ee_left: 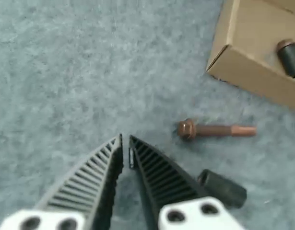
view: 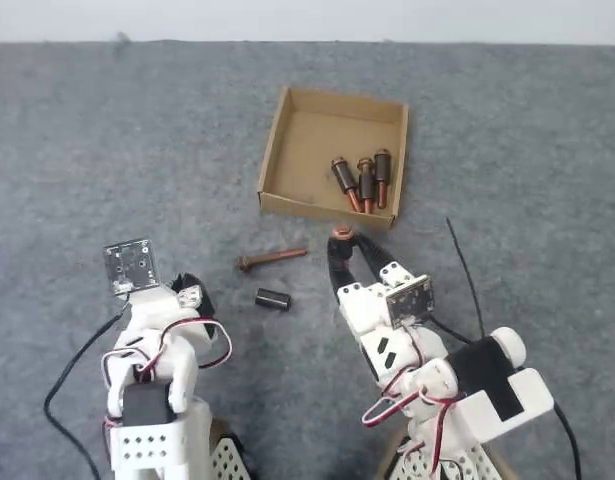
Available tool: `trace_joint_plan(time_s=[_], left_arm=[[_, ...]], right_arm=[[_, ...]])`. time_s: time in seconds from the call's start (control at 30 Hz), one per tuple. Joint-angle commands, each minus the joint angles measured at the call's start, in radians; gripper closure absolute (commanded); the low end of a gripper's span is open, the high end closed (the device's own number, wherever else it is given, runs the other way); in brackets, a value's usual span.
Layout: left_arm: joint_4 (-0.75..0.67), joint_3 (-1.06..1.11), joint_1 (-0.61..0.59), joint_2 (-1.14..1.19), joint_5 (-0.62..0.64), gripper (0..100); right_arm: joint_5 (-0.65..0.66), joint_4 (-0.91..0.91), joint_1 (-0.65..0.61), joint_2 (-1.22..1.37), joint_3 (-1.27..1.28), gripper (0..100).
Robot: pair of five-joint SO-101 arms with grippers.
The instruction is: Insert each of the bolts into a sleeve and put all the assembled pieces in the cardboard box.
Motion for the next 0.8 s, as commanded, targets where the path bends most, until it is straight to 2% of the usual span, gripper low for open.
trace_joint_plan(time_s=[0.0,0.17,0.27,0.47,0.77], left_arm=[[0.003,-0.01,0.009,-0.012,-0.017,98],[0.003,-0.01,0.008,-0.011,-0.216,98],[0.005,-0.01,0.008,-0.011,-0.285,98],[0.008,-0.01,0.008,-0.011,-0.299,98],[0.009,-0.01,0.008,-0.011,-0.301,98]], right_arm=[[0.068,-0.03,0.065,-0.019,-0.097,99.2],[0.169,-0.027,0.096,-0.019,-0.175,99.2],[0.21,0.033,0.119,-0.019,-0.245,99.2],[0.215,0.395,0.189,-0.021,-0.491,99.2],[0.213,0.892,0.191,-0.01,-0.821,99.2]])
